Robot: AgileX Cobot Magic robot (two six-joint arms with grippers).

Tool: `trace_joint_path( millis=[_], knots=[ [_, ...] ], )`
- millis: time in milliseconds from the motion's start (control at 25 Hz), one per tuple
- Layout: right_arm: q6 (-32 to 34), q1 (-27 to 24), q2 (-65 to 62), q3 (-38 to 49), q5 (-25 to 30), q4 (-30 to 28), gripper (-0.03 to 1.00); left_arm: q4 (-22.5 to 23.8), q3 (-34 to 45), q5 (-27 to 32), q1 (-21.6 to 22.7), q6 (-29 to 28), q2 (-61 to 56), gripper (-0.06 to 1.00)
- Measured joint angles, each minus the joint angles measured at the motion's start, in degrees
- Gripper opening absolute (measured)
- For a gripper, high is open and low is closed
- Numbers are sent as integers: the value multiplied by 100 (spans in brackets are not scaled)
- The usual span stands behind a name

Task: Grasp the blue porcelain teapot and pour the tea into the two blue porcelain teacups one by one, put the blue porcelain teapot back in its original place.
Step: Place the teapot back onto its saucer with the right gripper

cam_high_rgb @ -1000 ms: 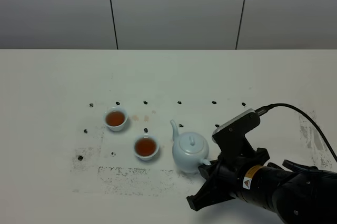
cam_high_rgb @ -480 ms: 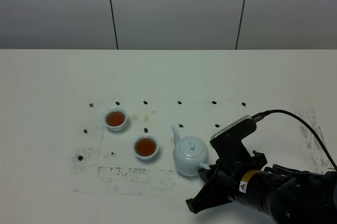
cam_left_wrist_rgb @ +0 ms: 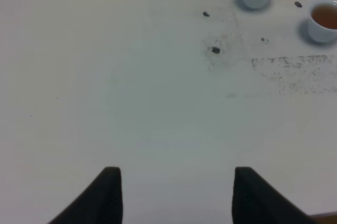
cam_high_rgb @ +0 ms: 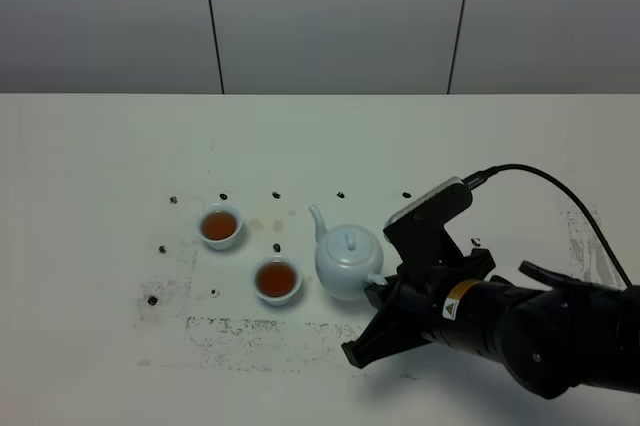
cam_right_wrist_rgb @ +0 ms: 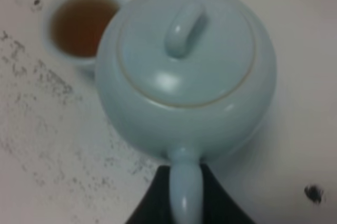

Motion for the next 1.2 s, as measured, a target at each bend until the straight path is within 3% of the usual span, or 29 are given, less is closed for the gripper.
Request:
trace_joint_path(
  millis=[360,520,720,960,1200],
  knots=[
    [-79,-480,-16,-1074,1122,-789,3,0,0,0,0,0,0,49],
    [216,-847,-16,-1422,1401,-1143,3,0,0,0,0,0,0,49],
    [822,-1513,0,-1531,1405,-1459,3,0,0,0,0,0,0,49],
    [1023,-2220,468,-1683,1393,-1588,3,0,0,0,0,5,0,49],
    [1118,-2483,974,-1721,1030,-1588,3,0,0,0,0,5,0,49]
  ],
)
